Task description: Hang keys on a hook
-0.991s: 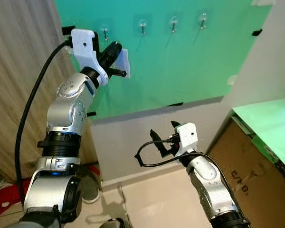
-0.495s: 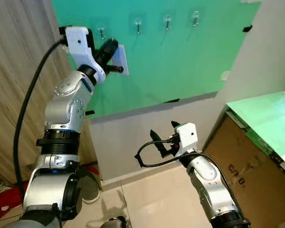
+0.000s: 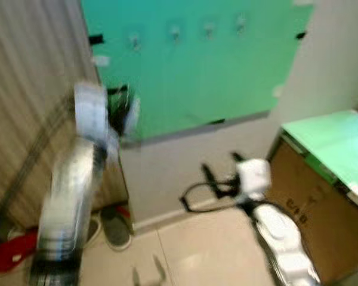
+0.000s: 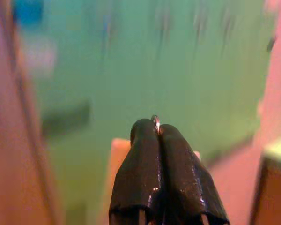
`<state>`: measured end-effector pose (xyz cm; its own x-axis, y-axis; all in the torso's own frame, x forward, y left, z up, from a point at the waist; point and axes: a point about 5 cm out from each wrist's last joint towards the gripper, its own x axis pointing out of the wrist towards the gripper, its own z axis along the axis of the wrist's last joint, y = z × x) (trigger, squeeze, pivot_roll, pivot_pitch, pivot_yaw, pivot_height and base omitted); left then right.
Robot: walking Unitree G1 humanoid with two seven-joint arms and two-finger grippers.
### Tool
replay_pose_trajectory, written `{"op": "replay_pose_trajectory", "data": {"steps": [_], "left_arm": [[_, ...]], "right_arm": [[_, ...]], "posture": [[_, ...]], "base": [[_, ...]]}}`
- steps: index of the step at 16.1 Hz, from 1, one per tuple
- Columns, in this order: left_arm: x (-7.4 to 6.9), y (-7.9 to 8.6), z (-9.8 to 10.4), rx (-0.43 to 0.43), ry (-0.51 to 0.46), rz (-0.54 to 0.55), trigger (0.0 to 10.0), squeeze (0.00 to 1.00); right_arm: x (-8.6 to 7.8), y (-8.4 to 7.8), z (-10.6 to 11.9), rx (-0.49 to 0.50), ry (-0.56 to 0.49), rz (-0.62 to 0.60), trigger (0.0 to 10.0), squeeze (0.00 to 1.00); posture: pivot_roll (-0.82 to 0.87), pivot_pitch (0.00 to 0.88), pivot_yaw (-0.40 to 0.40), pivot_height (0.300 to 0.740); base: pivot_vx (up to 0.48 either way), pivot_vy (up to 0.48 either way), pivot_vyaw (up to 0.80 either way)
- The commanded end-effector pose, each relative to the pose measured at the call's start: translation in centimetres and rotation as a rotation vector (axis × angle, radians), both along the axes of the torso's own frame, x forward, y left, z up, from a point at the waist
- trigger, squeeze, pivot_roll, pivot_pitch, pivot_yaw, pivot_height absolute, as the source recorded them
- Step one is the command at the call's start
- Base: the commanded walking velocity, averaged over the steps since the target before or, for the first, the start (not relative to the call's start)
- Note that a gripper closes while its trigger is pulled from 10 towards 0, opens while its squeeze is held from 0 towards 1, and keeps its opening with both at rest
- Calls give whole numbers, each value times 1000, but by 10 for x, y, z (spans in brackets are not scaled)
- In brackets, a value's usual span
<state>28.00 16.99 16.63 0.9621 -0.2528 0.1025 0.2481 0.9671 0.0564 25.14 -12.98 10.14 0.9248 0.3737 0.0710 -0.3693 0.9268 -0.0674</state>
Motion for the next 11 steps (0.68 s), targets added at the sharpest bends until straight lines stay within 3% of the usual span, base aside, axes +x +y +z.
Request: {"op": "replay_pose_trajectory", "data": {"steps": [1,2,4,7,8,11], "left_arm": [[-6,-6,7,22,-35,8,10000,0],[-21,-7,-13,54,26,47,10000,0],[-30,-4,-30,68,92,129,10000,0],[-24,-1,-28,86,107,201,10000,0],[-14,-1,-22,95,83,219,10000,0],[-4,-2,-18,129,67,211,10000,0]], "right_arm": [[1,-8,10,-10,-33,-27,10000,0],[0,-15,14,-10,-41,-49,10000,0],[9,-26,15,20,-23,-98,10000,0],[21,-27,19,61,-8,-133,10000,0],[25,-21,16,56,8,-120,10000,0],[27,-17,7,62,44,-125,10000,0]], "posture": [[-9,0,19,740],[-4,0,14,740],[1,0,4,740],[16,0,0,740],[22,0,-3,740],[30,0,-4,740]], "base": [[0,0,0],[0,0,0],[0,0,0],[0,0,0],[0,-480,681],[0,-260,450]]}}
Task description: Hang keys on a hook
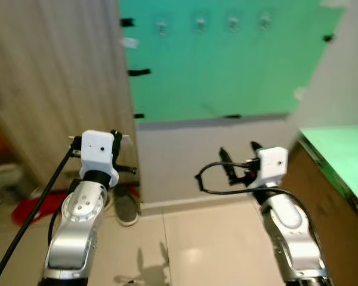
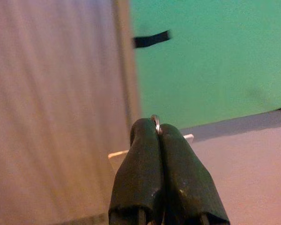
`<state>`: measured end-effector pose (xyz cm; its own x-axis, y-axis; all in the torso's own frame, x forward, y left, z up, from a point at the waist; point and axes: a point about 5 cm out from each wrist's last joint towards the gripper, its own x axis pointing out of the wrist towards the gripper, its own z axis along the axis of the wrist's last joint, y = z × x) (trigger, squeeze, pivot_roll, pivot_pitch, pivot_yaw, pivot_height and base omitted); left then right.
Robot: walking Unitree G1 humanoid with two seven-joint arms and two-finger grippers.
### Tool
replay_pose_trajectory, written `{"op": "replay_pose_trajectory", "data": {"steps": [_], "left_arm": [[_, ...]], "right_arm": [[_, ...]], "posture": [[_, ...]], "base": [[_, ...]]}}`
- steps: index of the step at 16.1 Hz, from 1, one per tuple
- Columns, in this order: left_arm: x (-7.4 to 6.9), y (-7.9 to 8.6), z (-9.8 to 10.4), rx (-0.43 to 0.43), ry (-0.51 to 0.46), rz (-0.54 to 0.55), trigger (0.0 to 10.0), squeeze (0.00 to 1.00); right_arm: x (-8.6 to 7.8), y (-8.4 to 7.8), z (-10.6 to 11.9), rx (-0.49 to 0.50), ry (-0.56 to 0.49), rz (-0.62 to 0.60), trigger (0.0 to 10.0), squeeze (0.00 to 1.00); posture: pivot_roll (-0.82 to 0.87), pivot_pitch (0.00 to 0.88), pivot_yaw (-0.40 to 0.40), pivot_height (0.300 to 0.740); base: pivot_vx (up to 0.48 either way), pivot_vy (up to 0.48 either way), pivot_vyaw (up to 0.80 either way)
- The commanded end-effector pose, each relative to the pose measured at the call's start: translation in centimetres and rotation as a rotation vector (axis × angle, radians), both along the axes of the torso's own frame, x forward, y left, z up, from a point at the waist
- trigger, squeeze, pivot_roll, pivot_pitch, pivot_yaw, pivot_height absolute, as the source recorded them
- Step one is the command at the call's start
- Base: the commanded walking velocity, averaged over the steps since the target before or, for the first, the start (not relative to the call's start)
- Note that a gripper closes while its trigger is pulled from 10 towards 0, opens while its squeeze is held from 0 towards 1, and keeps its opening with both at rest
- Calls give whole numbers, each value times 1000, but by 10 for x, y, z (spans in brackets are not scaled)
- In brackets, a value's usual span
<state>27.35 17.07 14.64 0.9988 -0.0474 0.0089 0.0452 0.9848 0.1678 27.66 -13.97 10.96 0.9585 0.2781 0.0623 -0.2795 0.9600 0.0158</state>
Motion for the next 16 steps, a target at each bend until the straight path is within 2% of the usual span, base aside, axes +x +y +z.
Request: {"op": "replay_pose_trajectory", "data": {"steps": [1,3,5,6,7,9,11,12,14,16], "left_arm": [[5,-2,3,9,-9,-1,10000,0],[6,-9,9,1,-30,-25,10000,0],[-1,-12,7,-45,-19,-10,10000,0],[-2,-14,5,-64,-8,-12,10000,0],[-1,-14,5,-63,-13,-11,10000,0],[2,-14,8,-80,-35,-5,10000,0],[3,-16,9,-84,-32,-9,10000,0],[3,-19,9,-76,-31,-21,10000,0],[6,-27,23,-66,-104,-81,10000,0],[8,-30,30,-60,-138,-105,10000,0]], "right_arm": [[1,-7,-3,-9,18,-34,10000,0],[1,-12,-2,52,26,-133,10000,0],[-3,-20,0,-13,14,-222,10000,0],[-8,-35,-1,-44,3,-358,10000,0],[-10,-36,-2,-63,2,-368,10000,0],[-5,-27,-1,-52,-2,-281,10000,0],[-3,-14,10,-89,-70,-179,10000,0],[-3,-11,13,-103,-86,-168,10000,0],[-1,-14,11,-95,-69,-182,10000,0],[0,-14,10,-94,-67,-179,10000,0]], "posture": [[28,0,3,740],[21,0,8,740],[17,0,10,740],[17,0,6,740],[16,0,3,740],[14,0,-1,740],[12,0,-5,740],[14,0,-8,740],[15,0,-11,740],[15,0,-11,740]], "base": [[0,0,0],[0,0,0],[0,0,0],[0,0,0],[0,0,0],[0,0,0],[334,127,0],[409,251,0],[420,144,0],[461,0,0]]}}
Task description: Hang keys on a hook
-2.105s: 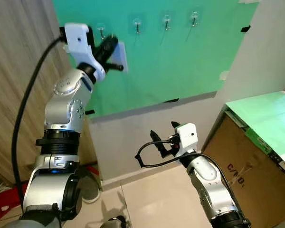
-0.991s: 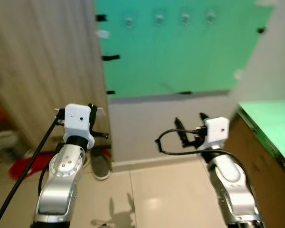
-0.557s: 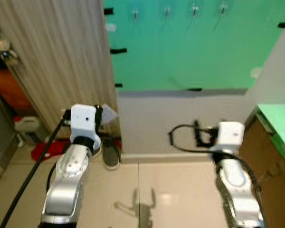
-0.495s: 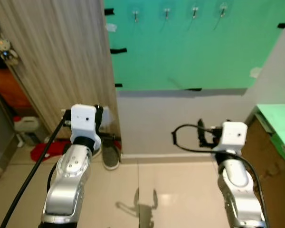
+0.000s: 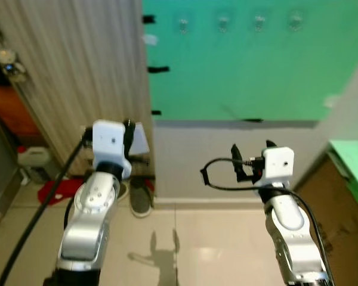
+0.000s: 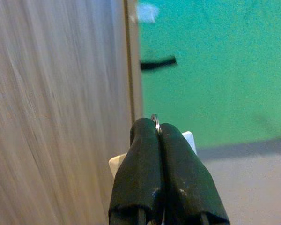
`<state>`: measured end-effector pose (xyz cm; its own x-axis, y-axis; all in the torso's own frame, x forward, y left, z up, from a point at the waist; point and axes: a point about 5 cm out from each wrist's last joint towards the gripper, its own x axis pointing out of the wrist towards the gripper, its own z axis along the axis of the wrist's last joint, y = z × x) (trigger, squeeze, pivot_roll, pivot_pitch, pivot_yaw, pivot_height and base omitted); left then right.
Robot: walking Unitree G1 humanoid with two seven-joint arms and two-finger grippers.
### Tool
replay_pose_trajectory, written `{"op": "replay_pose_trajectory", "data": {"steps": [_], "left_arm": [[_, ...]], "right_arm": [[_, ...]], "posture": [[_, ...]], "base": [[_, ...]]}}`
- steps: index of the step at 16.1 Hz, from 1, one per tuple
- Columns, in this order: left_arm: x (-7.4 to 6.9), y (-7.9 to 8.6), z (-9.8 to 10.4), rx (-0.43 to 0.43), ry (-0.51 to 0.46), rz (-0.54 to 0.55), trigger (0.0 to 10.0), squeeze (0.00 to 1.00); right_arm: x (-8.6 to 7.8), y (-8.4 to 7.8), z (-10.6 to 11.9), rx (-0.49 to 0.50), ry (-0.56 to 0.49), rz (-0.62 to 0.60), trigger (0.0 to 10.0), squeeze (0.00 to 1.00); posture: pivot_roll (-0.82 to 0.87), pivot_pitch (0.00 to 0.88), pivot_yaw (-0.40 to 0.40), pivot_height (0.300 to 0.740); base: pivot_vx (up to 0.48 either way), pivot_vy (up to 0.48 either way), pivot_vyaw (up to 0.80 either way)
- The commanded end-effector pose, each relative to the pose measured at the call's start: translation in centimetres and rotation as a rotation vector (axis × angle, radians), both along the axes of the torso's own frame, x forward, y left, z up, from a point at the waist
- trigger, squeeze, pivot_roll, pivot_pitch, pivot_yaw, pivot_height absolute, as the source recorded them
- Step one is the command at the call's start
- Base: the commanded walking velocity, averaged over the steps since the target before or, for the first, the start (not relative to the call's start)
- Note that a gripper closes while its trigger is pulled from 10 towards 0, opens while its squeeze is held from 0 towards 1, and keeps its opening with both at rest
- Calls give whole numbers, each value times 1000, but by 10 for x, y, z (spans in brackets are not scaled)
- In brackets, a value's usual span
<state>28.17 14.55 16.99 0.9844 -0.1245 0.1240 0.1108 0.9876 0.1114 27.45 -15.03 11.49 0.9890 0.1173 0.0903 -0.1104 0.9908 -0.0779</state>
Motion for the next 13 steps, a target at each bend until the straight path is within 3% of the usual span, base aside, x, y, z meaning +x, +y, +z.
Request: {"op": "replay_pose_trajectory", "data": {"steps": [1,10,13], "left_arm": [[1,-7,11,15,-47,-41,10000,0],[-2,-23,22,41,-103,-150,10000,0],[14,-4,29,96,-88,-106,10000,0]], "right_arm": [[3,-3,4,-6,-17,-3,10000,0],[4,0,-1,-4,-1,12,10000,0],[4,2,-5,-2,18,31,10000,0]], "posture": [[18,0,-9,740],[18,0,-7,740],[20,0,-5,740]], "base": [[469,0,0],[478,0,0],[0,0,0]]}}
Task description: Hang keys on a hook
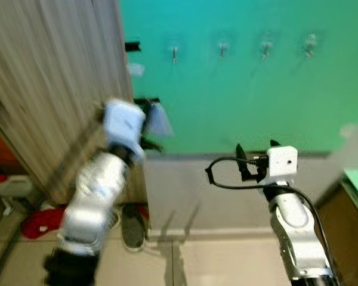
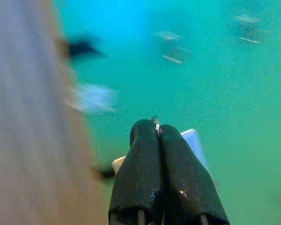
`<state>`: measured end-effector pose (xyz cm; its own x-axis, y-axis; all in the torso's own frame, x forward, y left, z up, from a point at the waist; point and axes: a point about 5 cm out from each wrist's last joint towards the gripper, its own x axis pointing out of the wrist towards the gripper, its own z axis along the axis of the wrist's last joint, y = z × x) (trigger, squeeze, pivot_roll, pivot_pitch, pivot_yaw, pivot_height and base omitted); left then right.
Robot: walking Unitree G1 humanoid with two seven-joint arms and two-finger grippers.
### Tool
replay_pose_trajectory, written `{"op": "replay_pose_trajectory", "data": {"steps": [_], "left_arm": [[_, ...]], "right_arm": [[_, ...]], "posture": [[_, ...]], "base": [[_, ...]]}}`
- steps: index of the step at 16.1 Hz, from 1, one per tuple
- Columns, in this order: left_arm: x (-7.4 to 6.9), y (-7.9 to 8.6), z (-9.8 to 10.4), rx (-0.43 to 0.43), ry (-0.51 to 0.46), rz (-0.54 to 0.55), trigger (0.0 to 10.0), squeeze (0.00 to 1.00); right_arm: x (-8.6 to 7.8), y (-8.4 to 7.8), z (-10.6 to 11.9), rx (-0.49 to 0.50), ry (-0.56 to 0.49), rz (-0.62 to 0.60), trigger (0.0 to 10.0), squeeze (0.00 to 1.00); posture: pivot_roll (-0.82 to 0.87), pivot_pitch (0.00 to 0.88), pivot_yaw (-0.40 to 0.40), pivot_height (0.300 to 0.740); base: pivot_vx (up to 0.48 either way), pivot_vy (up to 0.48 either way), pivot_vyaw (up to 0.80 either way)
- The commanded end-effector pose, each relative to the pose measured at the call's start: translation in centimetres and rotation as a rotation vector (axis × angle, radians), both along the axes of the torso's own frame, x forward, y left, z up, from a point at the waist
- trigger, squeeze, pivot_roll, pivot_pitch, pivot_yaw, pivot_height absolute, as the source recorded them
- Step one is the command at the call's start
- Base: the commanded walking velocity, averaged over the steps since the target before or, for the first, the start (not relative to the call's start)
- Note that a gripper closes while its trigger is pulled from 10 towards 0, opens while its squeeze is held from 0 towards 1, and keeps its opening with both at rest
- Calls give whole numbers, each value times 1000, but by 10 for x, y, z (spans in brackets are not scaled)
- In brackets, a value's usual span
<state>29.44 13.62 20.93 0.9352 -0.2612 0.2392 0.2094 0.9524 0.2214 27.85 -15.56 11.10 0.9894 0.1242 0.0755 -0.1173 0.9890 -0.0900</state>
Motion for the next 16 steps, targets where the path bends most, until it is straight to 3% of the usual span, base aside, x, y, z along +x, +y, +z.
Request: {"op": "replay_pose_trajectory", "data": {"steps": [1,4,7,9,11,16], "left_arm": [[3,7,-12,13,56,21,10000,0],[7,-3,-7,23,92,-126,10000,0],[20,-1,13,-17,135,-288,10000,0],[21,0,15,-20,137,-300,10000,0],[23,-7,23,-15,140,-400,10000,0],[50,-23,35,-59,134,-443,10000,0]], "right_arm": [[0,7,-2,11,6,28,10000,0],[1,6,-5,20,20,23,10000,0],[2,8,-6,19,25,36,10000,0],[2,8,-6,18,26,36,10000,0],[1,7,-7,16,26,37,10000,0],[3,10,-7,15,27,50,10000,0]], "posture": [[20,0,-5,740],[23,0,-7,740],[9,0,-2,740],[7,0,-1,740],[2,0,0,740],[-3,0,5,740]], "base": [[0,0,0],[0,0,0],[0,0,0],[0,0,0],[0,0,0],[0,0,0]]}}
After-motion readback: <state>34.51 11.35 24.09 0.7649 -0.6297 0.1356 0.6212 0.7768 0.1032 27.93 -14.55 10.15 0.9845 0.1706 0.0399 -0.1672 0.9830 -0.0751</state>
